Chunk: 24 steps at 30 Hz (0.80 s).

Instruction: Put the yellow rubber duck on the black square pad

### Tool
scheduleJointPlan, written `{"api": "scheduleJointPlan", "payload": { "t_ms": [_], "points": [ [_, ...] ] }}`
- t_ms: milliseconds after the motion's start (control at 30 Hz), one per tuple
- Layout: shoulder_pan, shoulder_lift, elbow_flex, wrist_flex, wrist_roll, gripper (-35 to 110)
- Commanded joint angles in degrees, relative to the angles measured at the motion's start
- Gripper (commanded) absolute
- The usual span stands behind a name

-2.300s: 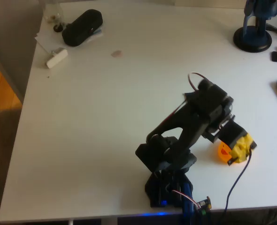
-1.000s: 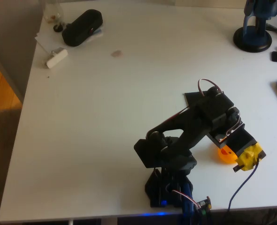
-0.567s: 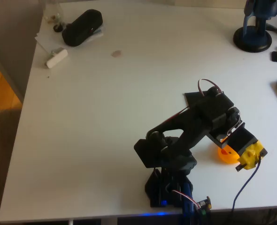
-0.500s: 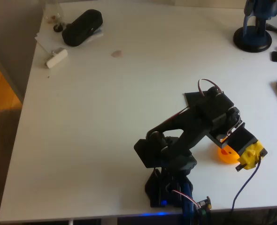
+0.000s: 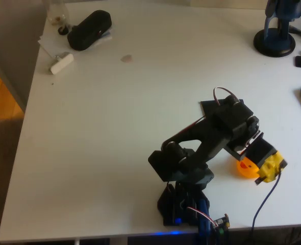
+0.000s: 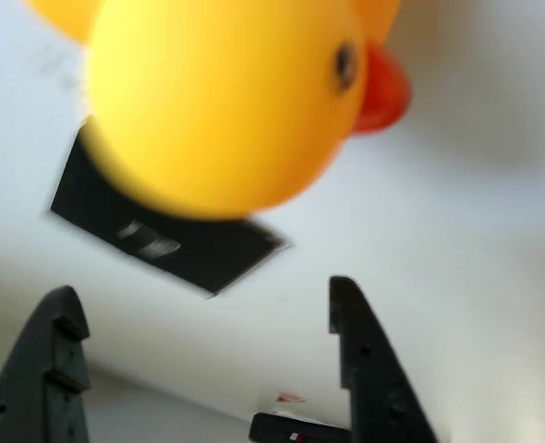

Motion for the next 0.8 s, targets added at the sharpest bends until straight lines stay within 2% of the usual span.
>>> {"api": "scheduleJointPlan", "payload": {
  "t_ms": [0, 367, 600, 767],
  "points": [
    [-0.1, -1.0, 1.3, -0.4, -0.6, 30],
    [1.1, -0.5, 1.5, 0.3, -0.6, 30],
    [10.5, -0.3, 1.5, 0.2, -1.2, 30],
    [13.0, -0.2, 1.4, -0.4, -1.3, 30]
  ]
}}
